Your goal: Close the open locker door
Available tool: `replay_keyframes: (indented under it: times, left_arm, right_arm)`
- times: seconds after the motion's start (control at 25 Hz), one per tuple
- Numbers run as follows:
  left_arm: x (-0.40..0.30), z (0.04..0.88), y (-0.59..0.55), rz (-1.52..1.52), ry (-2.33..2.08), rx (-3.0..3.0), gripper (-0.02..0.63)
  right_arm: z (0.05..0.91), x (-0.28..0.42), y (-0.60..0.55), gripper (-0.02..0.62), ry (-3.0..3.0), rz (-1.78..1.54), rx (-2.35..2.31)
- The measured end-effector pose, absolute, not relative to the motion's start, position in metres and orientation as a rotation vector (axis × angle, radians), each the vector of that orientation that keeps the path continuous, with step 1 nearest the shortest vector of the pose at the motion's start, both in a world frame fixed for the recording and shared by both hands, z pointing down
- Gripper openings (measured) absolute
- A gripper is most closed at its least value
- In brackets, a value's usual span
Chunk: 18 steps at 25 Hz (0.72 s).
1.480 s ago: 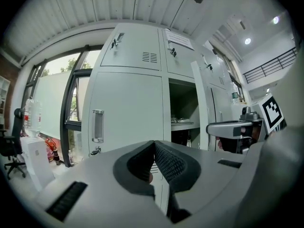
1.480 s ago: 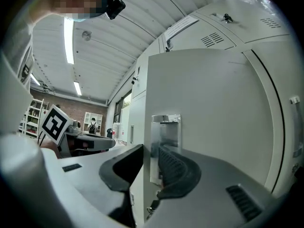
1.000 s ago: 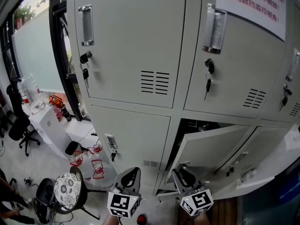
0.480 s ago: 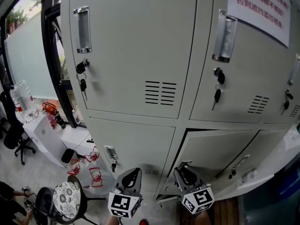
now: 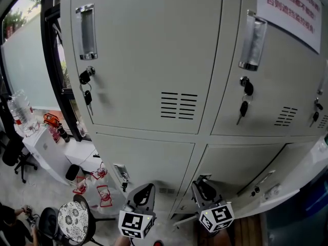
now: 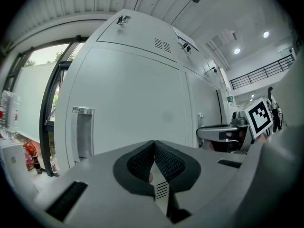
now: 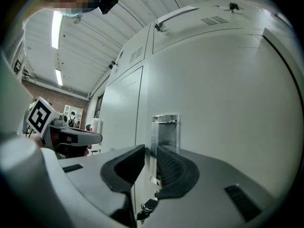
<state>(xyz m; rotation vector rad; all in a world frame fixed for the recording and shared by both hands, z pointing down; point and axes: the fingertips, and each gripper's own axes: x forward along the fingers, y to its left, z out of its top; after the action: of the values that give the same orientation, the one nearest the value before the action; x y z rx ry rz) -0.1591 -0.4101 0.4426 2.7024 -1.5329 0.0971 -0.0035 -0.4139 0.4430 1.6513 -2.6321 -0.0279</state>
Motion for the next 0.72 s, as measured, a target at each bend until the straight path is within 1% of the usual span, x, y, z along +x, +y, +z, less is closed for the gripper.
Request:
replay_keyframes:
  times: [0.72]
  left_arm:
    - [-0.173, 0.443, -0.403, 0.125, -1.568, 2.691, 0.021]
  right_arm:
    - [0.443, -0.001, -0.424, 0.081, -2.612, -0.032, 1.689]
